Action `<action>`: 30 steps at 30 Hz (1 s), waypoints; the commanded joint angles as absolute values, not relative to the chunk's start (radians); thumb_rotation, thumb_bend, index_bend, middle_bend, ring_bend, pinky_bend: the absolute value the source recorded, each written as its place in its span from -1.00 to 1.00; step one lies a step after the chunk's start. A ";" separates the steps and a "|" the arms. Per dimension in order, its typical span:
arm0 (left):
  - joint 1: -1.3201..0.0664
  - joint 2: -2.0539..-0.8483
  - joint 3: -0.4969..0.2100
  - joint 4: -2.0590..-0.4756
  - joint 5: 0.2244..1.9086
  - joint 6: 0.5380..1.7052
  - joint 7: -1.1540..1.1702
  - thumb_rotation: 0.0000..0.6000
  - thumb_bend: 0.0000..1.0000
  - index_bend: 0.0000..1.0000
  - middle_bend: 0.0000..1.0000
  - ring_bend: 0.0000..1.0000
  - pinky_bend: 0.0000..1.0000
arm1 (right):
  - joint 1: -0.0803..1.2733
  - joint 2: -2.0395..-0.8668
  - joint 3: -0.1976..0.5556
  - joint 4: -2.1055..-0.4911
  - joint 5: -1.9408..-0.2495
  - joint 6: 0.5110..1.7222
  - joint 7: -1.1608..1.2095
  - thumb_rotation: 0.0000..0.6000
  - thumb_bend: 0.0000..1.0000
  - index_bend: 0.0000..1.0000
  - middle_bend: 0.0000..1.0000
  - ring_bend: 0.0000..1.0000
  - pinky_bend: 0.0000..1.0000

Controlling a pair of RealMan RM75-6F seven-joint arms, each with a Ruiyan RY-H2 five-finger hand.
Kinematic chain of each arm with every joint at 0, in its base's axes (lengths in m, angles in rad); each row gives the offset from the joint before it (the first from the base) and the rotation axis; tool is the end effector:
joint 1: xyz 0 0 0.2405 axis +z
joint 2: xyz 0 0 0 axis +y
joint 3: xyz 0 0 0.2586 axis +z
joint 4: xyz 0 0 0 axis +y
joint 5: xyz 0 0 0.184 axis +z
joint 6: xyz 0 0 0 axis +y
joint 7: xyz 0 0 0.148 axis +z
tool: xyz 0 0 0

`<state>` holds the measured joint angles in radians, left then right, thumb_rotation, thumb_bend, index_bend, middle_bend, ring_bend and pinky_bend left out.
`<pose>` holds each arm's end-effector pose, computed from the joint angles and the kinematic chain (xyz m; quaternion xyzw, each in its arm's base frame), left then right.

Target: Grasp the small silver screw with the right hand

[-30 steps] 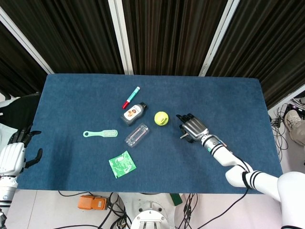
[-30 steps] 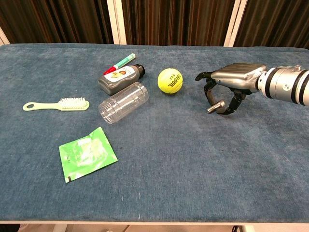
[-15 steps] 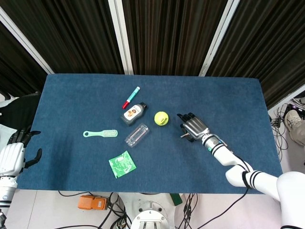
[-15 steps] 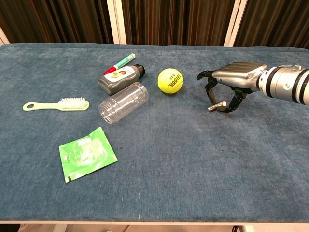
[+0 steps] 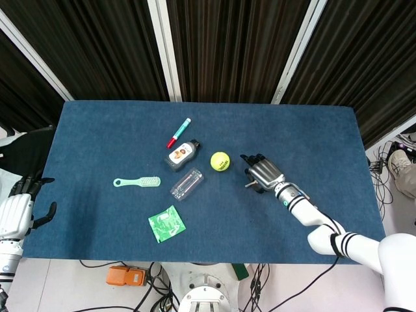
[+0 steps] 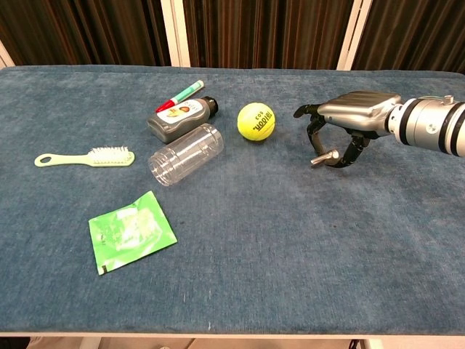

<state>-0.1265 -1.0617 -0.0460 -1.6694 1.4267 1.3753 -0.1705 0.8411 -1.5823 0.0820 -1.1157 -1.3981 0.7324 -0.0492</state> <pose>-0.3045 0.1933 0.1857 -0.5627 -0.4740 -0.4044 0.5432 -0.1787 -0.3771 -0.0119 0.8308 -0.3048 0.2830 0.3699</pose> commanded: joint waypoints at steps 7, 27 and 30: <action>-0.125 -1.065 -0.043 -1.665 1.429 1.375 -0.170 1.00 -0.11 -0.53 -0.90 -0.89 -0.77 | 0.824 -1.498 0.129 -1.230 -1.419 0.841 0.006 1.00 0.47 0.45 -0.81 -0.59 -0.59; -0.111 -1.065 -0.042 -1.676 1.431 1.398 -0.163 1.00 -0.11 -0.53 -0.90 -0.89 -0.77 | 0.845 -1.296 0.292 -1.463 -1.420 0.998 0.067 1.00 0.47 0.47 -0.79 -0.59 -0.58; -0.107 -1.064 -0.042 -1.674 1.431 1.403 -0.168 1.00 -0.11 -0.53 -0.90 -0.89 -0.77 | 0.874 -1.301 0.315 -1.445 -1.400 0.974 0.069 1.00 0.47 0.47 -0.79 -0.58 -0.57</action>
